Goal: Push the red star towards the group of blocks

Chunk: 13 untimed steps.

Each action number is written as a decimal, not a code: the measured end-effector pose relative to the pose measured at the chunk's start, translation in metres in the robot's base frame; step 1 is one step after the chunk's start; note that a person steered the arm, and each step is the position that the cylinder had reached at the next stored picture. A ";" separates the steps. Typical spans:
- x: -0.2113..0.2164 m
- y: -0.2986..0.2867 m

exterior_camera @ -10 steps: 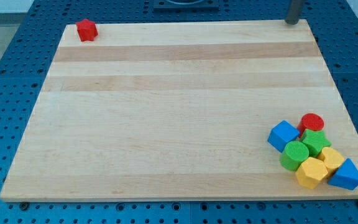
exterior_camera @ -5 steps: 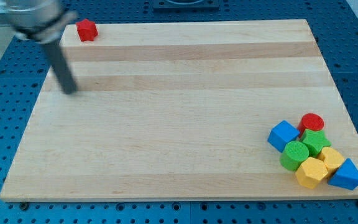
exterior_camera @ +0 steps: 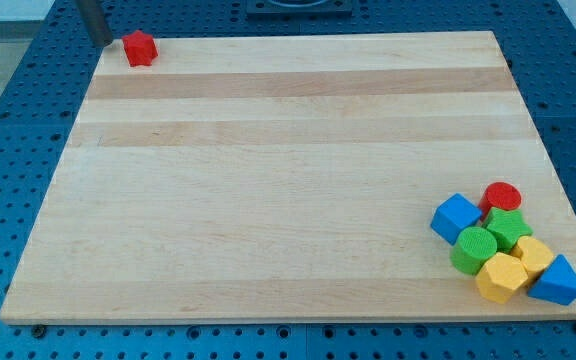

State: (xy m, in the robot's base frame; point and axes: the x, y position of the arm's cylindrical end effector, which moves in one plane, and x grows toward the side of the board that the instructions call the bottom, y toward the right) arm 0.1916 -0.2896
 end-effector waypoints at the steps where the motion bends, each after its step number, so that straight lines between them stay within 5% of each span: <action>1: 0.014 0.045; 3: 0.065 0.157; 4: 0.061 0.141; 5: 0.002 0.145; 6: 0.004 0.116; 8: 0.047 0.061; 10: 0.068 0.153; 13: 0.090 0.081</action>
State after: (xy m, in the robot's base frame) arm 0.2818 -0.2085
